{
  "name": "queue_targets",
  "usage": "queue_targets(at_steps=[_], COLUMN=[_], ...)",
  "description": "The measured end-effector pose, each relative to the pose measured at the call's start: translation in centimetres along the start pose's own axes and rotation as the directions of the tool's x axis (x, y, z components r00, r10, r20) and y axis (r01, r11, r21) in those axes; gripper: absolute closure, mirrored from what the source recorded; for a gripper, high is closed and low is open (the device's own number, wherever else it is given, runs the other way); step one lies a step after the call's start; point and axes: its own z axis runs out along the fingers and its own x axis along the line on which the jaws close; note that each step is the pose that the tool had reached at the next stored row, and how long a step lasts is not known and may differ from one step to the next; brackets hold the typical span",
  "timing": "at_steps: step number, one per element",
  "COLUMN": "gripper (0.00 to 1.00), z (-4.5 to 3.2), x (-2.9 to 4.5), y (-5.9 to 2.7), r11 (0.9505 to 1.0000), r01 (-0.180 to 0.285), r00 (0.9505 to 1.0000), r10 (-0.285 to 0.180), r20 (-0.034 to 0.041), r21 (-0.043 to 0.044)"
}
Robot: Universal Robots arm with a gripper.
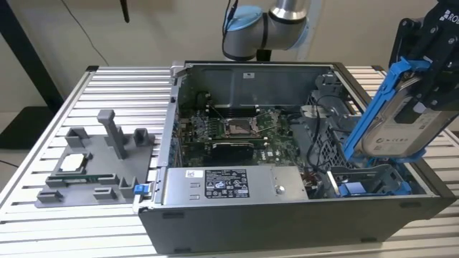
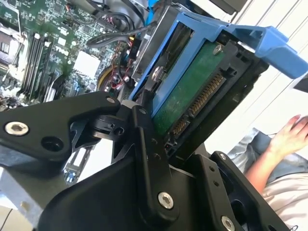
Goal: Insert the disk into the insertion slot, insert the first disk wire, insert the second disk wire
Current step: 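Insert the disk into the insertion slot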
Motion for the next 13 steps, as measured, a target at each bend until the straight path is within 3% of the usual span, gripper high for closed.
queue_targets(at_steps=[13], gripper=[1.00], z=[1.20], x=[0.17], y=[-0.36], r11=[1.0000], r01=[0.000], r00=[1.0000], r10=[0.000], r20=[0.0000], r21=[0.0000])
